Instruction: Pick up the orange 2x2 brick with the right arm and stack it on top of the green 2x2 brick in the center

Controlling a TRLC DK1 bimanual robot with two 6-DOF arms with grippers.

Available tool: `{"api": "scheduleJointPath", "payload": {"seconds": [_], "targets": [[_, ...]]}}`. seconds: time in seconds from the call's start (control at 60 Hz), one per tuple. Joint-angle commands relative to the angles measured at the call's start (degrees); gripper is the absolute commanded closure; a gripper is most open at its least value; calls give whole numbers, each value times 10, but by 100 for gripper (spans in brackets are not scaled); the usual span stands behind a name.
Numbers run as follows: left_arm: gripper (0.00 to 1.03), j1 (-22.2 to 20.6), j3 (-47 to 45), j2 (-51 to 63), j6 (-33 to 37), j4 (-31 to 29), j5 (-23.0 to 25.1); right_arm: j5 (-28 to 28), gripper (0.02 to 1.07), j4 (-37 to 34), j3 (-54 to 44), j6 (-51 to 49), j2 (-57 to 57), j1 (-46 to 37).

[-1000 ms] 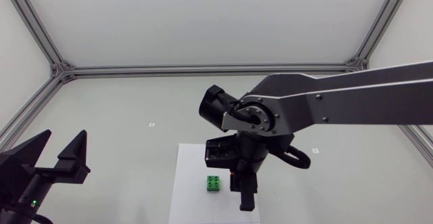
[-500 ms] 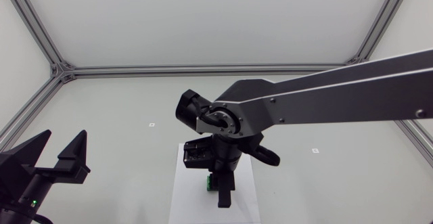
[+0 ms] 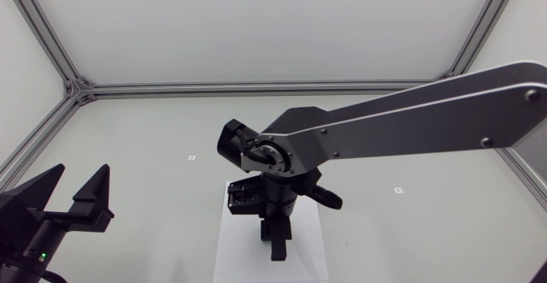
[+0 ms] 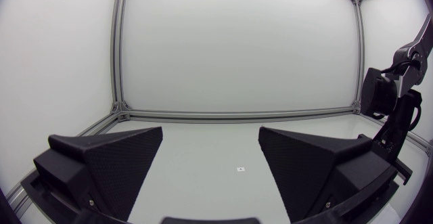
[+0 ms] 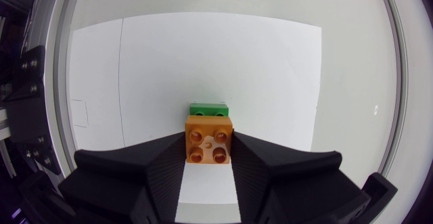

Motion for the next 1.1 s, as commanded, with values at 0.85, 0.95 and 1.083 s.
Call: {"api": "scheduleJointPath", "payload": {"seconds": [0.85, 0.95, 1.083], "targets": [[4, 2, -23, -5, 7, -9, 3, 20, 101, -23, 26, 0, 54, 21], [4, 2, -23, -5, 7, -9, 3, 30, 101, -49, 34, 5, 67, 20], [4, 2, -23, -5, 7, -9, 3, 34, 101, -82, 48, 10, 92, 7]]}}
